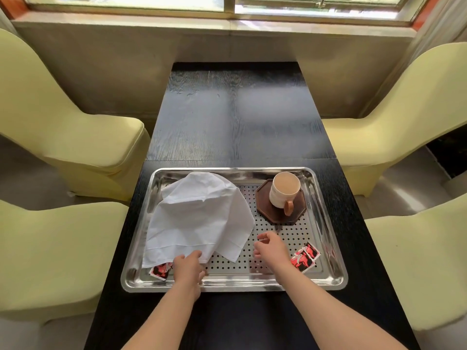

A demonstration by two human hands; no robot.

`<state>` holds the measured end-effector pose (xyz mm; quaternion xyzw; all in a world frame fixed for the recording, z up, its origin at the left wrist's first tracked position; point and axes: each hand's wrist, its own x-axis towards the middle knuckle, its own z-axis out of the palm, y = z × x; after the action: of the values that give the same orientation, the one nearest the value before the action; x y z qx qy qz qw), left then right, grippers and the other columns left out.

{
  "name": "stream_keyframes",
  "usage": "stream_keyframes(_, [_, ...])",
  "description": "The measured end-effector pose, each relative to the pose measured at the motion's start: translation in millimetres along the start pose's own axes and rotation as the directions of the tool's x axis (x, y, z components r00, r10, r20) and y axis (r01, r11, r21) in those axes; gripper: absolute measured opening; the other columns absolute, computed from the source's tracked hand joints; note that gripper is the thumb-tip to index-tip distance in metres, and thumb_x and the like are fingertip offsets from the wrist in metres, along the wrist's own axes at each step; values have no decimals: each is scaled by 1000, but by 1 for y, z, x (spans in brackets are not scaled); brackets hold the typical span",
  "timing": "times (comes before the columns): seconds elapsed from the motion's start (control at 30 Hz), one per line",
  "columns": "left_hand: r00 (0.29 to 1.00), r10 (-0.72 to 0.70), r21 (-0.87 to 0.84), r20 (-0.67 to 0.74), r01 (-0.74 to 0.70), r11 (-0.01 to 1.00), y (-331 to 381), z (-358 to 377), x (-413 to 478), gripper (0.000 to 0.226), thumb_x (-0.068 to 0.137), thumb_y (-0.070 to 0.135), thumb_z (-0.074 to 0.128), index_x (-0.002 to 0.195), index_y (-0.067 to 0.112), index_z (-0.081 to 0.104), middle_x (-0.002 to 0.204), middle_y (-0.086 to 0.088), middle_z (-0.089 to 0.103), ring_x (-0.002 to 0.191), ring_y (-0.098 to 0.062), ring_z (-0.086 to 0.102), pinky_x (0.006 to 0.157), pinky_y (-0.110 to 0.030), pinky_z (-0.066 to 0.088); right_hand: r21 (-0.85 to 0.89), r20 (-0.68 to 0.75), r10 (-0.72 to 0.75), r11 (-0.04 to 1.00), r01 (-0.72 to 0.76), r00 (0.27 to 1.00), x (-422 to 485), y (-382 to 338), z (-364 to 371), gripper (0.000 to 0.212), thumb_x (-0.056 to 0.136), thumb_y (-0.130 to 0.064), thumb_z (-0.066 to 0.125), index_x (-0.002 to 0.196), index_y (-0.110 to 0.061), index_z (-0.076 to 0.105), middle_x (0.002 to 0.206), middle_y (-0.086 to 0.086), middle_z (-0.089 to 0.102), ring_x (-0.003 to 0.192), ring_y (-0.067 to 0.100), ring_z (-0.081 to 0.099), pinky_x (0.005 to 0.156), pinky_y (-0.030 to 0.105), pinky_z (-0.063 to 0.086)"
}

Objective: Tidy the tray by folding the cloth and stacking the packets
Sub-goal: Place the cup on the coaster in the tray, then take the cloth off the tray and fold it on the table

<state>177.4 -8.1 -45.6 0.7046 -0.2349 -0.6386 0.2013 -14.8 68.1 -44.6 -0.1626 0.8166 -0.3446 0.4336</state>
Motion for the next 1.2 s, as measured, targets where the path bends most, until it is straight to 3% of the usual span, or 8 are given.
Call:
stream_keyframes(0.1, [999, -18, -51, 31, 20, 999, 4, -4, 7, 66, 92, 15, 61, 151, 14, 30, 136, -21, 50, 105, -33, 61, 91, -46, 55, -15, 36, -8, 1000, 8, 999, 8, -14, 12, 30, 93, -10, 59, 123, -14, 59, 105, 4, 66, 92, 22, 69, 88, 46, 60])
stream_keyframes(0.27, [999, -30, -39, 43, 31, 999, 4, -12, 9, 55, 94, 13, 58, 145, 11, 38, 115, -18, 57, 98, -27, 61, 89, -44, 56, -43, 68, -89, 995, 92, 994, 44, -57, 33, 60, 88, -17, 63, 145, -23, 44, 138, 0, 53, 106, 27, 66, 91, 49, 58])
stream_keyframes(0.37, [996, -64, -95, 59, 70, 993, 6, -15, 12, 11, 94, 7, 52, 104, 10, 55, 79, -6, 48, 71, -19, 50, 64, -33, 47, -58, 53, -151, 986, 154, 987, 66, -78, 41, 63, 83, -24, 65, 142, -32, 45, 147, -1, 47, 116, 30, 61, 90, 55, 57])
stream_keyframes(0.53, [994, -74, -176, 76, 87, 981, 13, -12, 16, 22, 93, 2, 47, 74, 15, 46, 72, -5, 44, 61, -18, 44, 56, -29, 40, -86, 55, -129, 987, 134, 990, 96, -90, 49, 89, 83, -37, 69, 156, -38, 18, 159, -2, 34, 133, 30, 51, 100, 52, 53])
stream_keyframes(0.73, [993, -79, -166, 91, 93, 982, 13, -7, 23, 23, 89, 1, 45, 72, 17, 46, 72, -6, 48, 61, -17, 43, 54, -30, 36, -203, -11, -178, 964, 172, 984, 85, -99, 50, 57, 92, -35, 69, 143, -20, 48, 140, 5, 57, 124, 30, 57, 101, 41, 48])
stream_keyframes(0.87, [995, -60, -148, 85, 73, 986, 14, -4, 17, 21, 97, 8, 45, 78, 14, 54, 81, -6, 70, 73, -19, 63, 63, -32, 44, -112, 11, -177, 978, 177, 984, 80, -97, 50, 11, 92, -28, 63, 97, -22, 71, 99, 5, 72, 92, 28, 70, 84, 50, 60])
stream_keyframes(1.03, [990, -79, -170, 113, 98, 981, 16, -6, 12, 35, 99, 32, 47, 128, 12, 54, 110, -10, 69, 102, -26, 66, 95, -50, 49, 56, 125, -214, 976, 209, 969, 52, -101, 42, 17, 95, -19, 62, 81, -17, 71, 86, 8, 72, 82, 25, 70, 82, 50, 62])
stream_keyframes(1.2, [985, -56, -229, 163, 93, 969, 22, -7, -1, 53, 89, 66, 50, 126, 28, 49, 120, -10, 62, 110, -27, 61, 100, -60, 42, 255, 310, -367, 921, 295, 877, 6, -103, 26, 13, 96, -13, 65, 85, -10, 72, 82, 8, 66, 79, 21, 63, 81, 43, 57])
